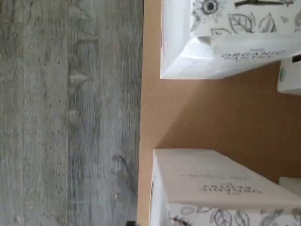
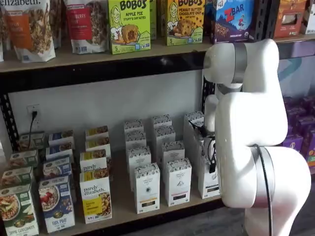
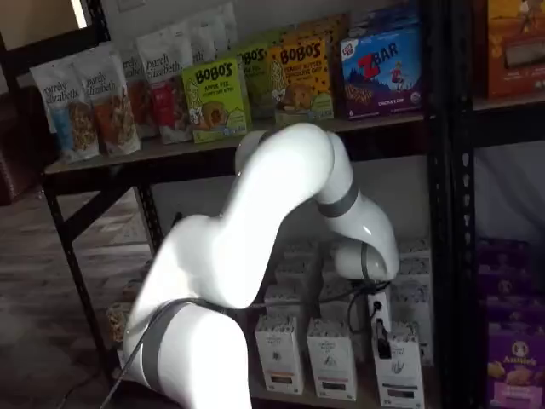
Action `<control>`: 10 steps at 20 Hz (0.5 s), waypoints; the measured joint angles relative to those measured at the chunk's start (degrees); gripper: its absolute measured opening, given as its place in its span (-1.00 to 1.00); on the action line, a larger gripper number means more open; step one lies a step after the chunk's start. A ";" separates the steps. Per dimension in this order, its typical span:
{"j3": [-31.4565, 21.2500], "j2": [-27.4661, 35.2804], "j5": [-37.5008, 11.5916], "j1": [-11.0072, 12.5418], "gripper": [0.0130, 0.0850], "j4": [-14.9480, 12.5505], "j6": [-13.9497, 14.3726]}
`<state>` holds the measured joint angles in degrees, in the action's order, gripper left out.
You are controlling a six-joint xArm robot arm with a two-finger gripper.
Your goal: Pick up the white box with a green strip in the middle, on the bottom shelf, the sixth box from the left
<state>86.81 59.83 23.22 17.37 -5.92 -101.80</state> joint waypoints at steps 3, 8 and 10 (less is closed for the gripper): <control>-0.05 -0.27 0.23 0.02 0.56 0.14 -0.15; -0.43 -0.68 0.11 0.04 0.56 -1.92 1.69; -0.71 -0.82 -0.18 0.03 0.56 -2.00 1.77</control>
<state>86.10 59.01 23.04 17.40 -7.92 -100.03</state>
